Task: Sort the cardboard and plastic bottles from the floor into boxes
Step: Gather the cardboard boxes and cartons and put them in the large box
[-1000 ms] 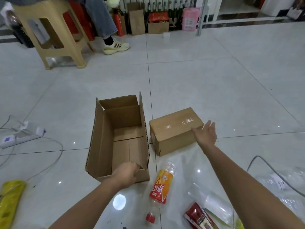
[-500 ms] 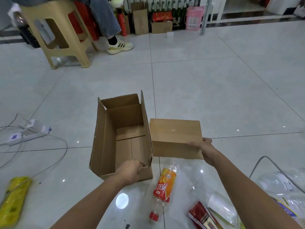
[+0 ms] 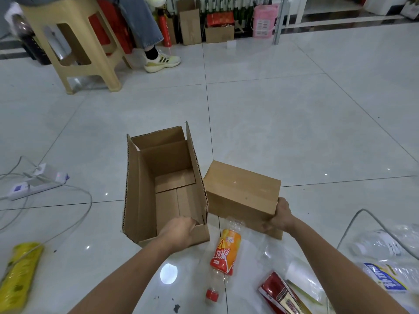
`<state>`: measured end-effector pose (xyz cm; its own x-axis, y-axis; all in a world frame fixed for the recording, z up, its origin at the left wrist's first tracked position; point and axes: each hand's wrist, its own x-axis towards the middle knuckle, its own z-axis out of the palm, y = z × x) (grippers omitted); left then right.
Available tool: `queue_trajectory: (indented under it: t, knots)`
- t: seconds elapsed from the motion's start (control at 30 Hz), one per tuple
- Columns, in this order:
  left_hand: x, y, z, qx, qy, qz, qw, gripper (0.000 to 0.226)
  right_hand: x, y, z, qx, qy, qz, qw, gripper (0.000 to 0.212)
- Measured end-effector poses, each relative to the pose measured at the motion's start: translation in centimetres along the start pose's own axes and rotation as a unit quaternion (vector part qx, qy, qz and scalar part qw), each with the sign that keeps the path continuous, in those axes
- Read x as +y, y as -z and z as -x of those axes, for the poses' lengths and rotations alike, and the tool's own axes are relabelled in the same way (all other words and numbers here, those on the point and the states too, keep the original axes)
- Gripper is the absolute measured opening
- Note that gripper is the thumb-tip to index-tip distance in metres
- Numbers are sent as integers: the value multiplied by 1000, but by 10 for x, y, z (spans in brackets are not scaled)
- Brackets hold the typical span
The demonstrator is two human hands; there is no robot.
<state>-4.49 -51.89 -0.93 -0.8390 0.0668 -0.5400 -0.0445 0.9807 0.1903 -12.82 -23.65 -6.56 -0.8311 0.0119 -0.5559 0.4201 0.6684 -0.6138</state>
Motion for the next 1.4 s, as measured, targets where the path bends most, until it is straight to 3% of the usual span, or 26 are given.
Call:
queue_trajectory:
  t: [0.17,0.27,0.33,0.5,0.6,0.77,0.97,1.13,1.4]
  knots:
    - [0,2,2,-3,3,3,1000,31,11,4,4,-48,36,44,997,112]
    - [0,2,2,-4,3,8,1000,36,18,-4,2,-5,61,-33,998,150]
    - [0,2,3,-2,1,3,1000,38,15,-4,3,3,79,10,997,161]
    - [4,5,4,-2,5,0,1000,38,8,6,9,13,123,110,986,157]
    - [5,5,5,1,8,6,1000,41,4,1,15,18,120,49,991,166]
    - [7,6,5,12,13,4,1000,44,-25,-30,25,116,125,22,985,154]
    - [12,14,9,50,37,28,998,35,-67,-52,29,147,166,-63,973,132]
    - [30,74,14,117,55,74,989,32,-139,-43,45,212,181,40,960,139]
    - [49,217,156,62,107,128,984,29,-287,42,190,171,157,180,956,139]
